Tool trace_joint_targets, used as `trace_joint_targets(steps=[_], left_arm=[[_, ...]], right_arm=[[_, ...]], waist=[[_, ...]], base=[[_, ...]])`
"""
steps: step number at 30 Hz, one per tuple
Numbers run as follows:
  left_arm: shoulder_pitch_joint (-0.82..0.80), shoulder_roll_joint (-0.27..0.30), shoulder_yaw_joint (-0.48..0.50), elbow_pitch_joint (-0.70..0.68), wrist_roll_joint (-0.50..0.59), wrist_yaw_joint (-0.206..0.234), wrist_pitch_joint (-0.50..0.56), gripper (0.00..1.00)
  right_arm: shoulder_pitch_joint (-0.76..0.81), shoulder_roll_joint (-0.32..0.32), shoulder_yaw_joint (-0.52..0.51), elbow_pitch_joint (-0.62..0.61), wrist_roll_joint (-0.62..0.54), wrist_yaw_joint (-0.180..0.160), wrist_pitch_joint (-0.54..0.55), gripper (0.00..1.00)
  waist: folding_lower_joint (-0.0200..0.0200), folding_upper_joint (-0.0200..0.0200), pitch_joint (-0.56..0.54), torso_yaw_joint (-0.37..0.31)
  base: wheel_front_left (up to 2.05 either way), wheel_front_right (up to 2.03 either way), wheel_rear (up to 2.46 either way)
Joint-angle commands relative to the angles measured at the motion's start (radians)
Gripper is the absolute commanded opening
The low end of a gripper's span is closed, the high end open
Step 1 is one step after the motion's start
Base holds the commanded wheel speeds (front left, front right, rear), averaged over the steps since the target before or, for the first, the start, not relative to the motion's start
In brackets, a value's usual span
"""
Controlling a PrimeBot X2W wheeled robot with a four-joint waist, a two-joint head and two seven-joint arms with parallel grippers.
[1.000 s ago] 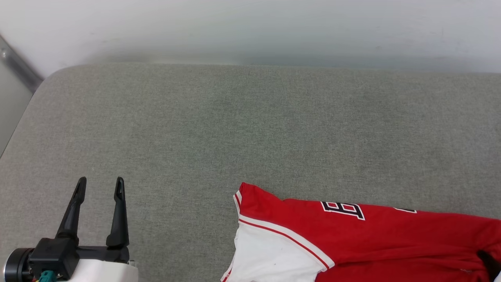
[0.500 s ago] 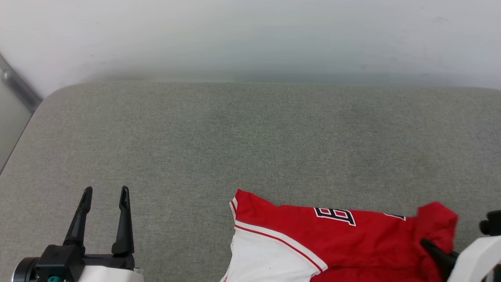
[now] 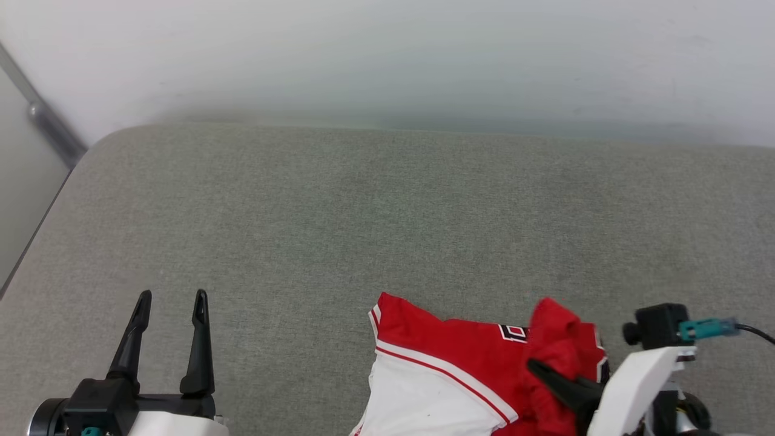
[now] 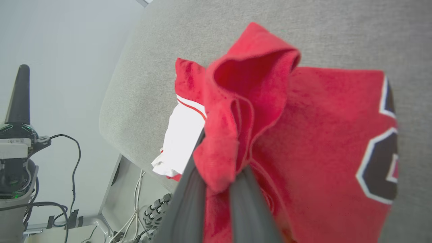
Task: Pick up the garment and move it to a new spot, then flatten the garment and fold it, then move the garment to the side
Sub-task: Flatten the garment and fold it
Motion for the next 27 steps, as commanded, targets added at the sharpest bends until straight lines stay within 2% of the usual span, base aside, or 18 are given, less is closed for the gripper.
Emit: trace_joint_targets(steps=[1, 12, 18, 20, 27], left_arm=[[0.003, -0.001, 0.003, 0.0, 0.0, 0.0, -0.002, 1.0], [-0.011, 0.006, -0.011, 0.006, -0.005, -0.001, -0.002, 1.0], [-0.011, 0.008, -0.015, 0.009, -0.007, -0.001, -0.002, 1.0], [-0.014, 0.008, -0.018, 0.009, -0.008, -0.001, -0.002, 1.0], [-0.009, 0.014, -0.015, 0.015, -0.012, -0.001, -0.002, 1.0]], right_arm=[[-0.015, 0.009, 0.015, 0.004, 0.008, 0.0, -0.005, 0.0], [-0.117, 0.016, 0.232, 0.16, 0.112, 0.0, -0.16, 0.0], [-0.178, 0.015, 0.289, 0.292, 0.125, 0.0, -0.225, 0.0], [-0.196, 0.016, 0.306, 0.322, 0.129, 0.0, -0.243, 1.0], [-0.233, 0.015, 0.39, 0.337, 0.195, 0.0, -0.287, 1.0]], waist=[[0.0, 0.0, 0.001, 0.005], [0.0, 0.0, 0.012, 0.037], [0.0, 0.0, 0.018, 0.052], [0.0, 0.0, 0.021, 0.057], [0.0, 0.0, 0.021, 0.058]], base=[[0.0, 0.0, 0.0], [0.0, 0.0, 0.0], [0.0, 0.0, 0.0], [0.0, 0.0, 0.0], [0.0, 0.0, 0.0]])
